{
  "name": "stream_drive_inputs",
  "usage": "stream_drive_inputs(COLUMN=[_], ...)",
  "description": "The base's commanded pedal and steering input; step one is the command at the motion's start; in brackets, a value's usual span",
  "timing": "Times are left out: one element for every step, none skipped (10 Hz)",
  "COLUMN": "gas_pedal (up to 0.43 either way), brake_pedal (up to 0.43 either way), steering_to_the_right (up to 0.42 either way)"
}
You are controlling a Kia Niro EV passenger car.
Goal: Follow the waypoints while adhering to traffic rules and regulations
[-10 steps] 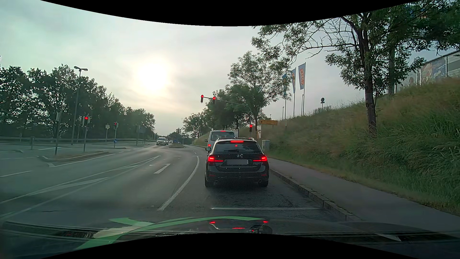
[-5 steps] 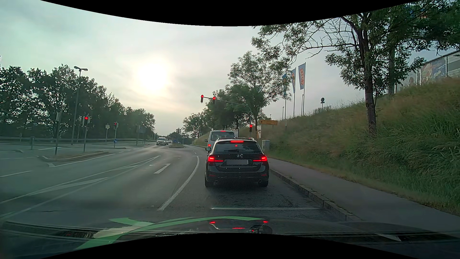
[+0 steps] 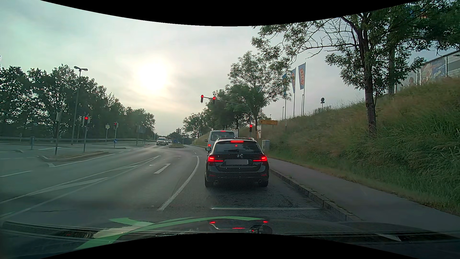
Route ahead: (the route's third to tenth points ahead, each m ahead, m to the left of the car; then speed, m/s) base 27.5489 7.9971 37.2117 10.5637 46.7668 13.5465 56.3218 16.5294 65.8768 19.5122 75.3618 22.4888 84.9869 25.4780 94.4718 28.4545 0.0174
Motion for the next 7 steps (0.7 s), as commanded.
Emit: stream_drive_inputs(gas_pedal=[0.0, 0.0, 0.0, 0.0, 0.0, 0.0, 0.0], brake_pedal=[0.152, 0.152, 0.152, 0.152, 0.152, 0.159, 0.152], steering_to_the_right=[-0.009, -0.009, -0.009, -0.009, -0.009, -0.009, -0.009])
